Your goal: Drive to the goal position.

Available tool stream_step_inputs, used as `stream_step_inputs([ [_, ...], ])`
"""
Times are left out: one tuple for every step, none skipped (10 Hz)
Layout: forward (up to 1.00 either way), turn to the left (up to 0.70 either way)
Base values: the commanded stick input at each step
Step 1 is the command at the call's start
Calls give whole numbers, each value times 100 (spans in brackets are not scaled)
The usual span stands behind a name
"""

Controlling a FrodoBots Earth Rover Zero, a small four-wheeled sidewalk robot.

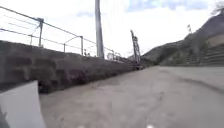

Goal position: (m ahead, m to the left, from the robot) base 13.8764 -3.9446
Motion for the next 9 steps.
stream_step_inputs([
  [-85, 27],
  [-85, 27],
  [-85, 27],
  [-85, 27],
  [-76, 26],
  [-50, 21],
  [-24, 17],
  [2, 13],
  [28, 9],
])
